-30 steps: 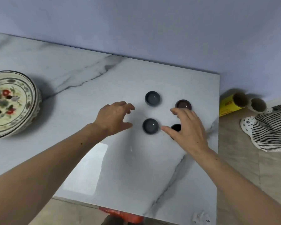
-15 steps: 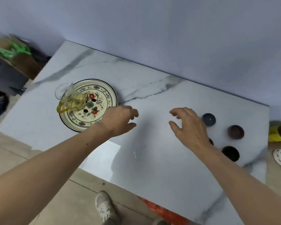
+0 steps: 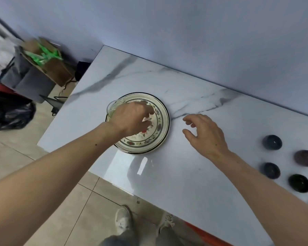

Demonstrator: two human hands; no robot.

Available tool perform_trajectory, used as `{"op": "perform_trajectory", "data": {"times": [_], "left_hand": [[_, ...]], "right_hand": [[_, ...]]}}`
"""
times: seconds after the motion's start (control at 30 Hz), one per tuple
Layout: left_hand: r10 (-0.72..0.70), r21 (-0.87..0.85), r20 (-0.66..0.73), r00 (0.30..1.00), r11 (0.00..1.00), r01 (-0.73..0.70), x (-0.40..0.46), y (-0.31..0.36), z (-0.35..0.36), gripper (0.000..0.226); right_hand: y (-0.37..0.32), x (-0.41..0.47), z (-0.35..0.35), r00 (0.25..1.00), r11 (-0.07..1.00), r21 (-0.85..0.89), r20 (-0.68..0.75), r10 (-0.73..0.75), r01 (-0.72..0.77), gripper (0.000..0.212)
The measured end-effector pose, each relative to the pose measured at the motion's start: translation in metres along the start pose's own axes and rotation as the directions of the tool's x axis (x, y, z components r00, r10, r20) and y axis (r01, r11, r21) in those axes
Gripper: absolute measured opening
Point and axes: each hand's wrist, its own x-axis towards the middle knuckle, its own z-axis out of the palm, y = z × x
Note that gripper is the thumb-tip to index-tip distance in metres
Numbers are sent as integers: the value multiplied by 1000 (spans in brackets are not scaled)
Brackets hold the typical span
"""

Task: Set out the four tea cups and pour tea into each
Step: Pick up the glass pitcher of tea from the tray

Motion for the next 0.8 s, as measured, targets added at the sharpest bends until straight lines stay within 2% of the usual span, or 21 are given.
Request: {"op": "perform_trajectory", "data": {"times": [0.2, 0.33, 0.53, 0.7, 0.8], "left_hand": [[51, -4, -21, 998, 999, -51, -1, -67, -21, 31], [124, 4, 16, 992, 992, -125, -1, -117, -27, 32], [142, -14, 36, 989, 990, -142, -4, -182, -21, 26], [120, -30, 136, 983, 993, -117, 2, -213, 9, 40], [120, -89, 171, 978, 990, -106, 8, -224, 33, 59]], "right_hand": [[-57, 23, 32, 1000, 1000, 10, -16, 5, -5, 27], [-95, 30, 67, 994, 994, 42, -38, 104, -102, 27], [-144, 38, 123, 967, 961, 150, -67, 245, -233, 26], [-170, 46, 160, 924, 893, 243, 33, 382, -378, 40], [-179, 53, 179, 898, 876, 201, 85, 431, -439, 54]]}}
